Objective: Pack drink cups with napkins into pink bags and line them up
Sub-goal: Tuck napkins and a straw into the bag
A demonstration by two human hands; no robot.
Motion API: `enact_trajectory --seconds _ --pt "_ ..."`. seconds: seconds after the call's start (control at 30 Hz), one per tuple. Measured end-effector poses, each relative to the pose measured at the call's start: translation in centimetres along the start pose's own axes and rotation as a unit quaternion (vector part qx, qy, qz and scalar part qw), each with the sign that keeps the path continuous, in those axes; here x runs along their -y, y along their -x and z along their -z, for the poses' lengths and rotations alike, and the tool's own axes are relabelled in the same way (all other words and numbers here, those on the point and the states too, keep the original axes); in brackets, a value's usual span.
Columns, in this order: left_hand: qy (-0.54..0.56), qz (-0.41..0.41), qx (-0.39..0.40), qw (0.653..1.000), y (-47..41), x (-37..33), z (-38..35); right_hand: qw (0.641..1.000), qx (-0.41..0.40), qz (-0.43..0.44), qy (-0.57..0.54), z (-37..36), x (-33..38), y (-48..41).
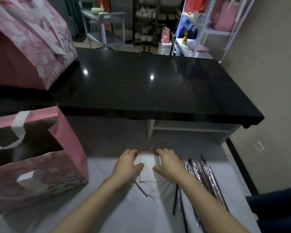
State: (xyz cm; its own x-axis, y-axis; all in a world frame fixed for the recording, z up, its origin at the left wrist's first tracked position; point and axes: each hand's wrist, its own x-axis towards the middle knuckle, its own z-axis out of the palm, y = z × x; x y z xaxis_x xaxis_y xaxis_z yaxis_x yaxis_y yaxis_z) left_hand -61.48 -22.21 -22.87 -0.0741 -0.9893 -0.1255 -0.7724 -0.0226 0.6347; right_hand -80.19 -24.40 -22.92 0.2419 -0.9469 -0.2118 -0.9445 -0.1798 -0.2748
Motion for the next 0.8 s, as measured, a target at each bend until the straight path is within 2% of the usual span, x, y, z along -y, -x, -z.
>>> enact_trajectory --seconds 0.2,0.33,0.43,0.67,0.8 --pt "0.016 0.025 -0.031 0.999 -1.7 -0.1 -0.7 0.993 -0.041 0.000 -0.115 0.0 -0.9 0.0" --pt "0.022 0.000 -0.026 0.999 -1.4 -0.1 -0.4 0.974 -0.102 0.034 -0.201 0.3 -1.3 1.6" --pt "0.040 -0.025 -0.022 0.999 -0.6 0.0 -0.4 0.964 -0.136 0.023 -0.228 0.9 -1.9 2.6" --pt "0.016 -0.071 -0.005 0.997 -0.3 -0.9 -0.7 0.950 -0.085 0.042 -0.297 1.4 -2.8 4.1" --pt "0.007 -0.066 0.024 0.998 -1.1 -1.8 -1.1 0.945 -0.088 0.050 -0.311 1.7 -2.6 4.1"
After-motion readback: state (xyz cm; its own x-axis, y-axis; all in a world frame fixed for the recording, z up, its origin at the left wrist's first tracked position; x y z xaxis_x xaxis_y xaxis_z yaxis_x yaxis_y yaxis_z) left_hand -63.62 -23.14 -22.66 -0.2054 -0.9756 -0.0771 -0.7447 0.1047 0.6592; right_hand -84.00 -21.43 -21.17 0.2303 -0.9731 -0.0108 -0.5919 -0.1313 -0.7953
